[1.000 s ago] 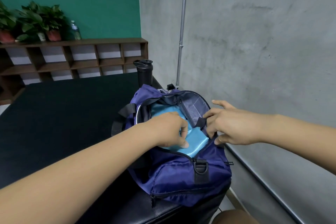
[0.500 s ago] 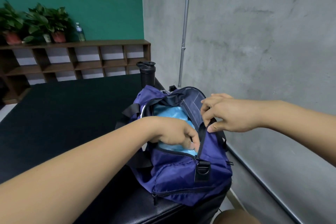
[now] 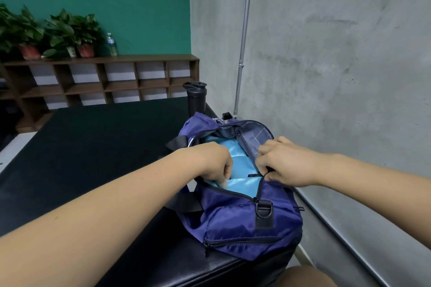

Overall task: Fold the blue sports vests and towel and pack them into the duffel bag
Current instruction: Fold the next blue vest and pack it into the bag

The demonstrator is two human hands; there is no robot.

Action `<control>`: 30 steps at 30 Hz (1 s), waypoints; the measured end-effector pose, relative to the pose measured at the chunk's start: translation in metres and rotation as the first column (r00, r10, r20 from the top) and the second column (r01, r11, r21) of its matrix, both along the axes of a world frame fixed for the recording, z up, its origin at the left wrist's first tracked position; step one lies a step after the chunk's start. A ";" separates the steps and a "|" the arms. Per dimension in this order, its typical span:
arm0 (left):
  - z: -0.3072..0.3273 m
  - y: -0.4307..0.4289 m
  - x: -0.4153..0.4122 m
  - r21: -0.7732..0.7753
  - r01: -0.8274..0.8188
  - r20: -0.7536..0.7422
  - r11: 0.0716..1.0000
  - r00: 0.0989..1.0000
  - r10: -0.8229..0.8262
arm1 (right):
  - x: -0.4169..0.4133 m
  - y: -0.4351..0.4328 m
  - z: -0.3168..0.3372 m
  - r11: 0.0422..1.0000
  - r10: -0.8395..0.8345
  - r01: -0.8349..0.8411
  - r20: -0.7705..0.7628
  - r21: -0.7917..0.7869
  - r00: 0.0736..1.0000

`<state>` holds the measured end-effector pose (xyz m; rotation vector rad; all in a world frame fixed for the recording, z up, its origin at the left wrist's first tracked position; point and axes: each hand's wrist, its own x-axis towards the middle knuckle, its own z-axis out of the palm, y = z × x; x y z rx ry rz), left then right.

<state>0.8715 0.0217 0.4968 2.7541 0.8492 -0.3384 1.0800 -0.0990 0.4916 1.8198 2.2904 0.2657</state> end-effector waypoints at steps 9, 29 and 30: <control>0.001 -0.004 -0.007 0.099 0.023 0.032 0.995 0.999 -0.027 | -0.003 -0.001 0.016 0.996 -0.075 0.072 -0.055 -0.055 0.996; -0.002 -0.009 -0.291 0.042 -0.520 0.565 0.853 0.716 0.409 | -0.227 0.054 0.007 0.962 0.270 -0.168 -0.640 0.217 0.720; -0.008 -0.009 -0.309 0.036 -0.546 0.564 0.837 0.703 0.434 | -0.245 0.059 0.000 0.963 0.270 -0.187 -0.665 0.196 0.697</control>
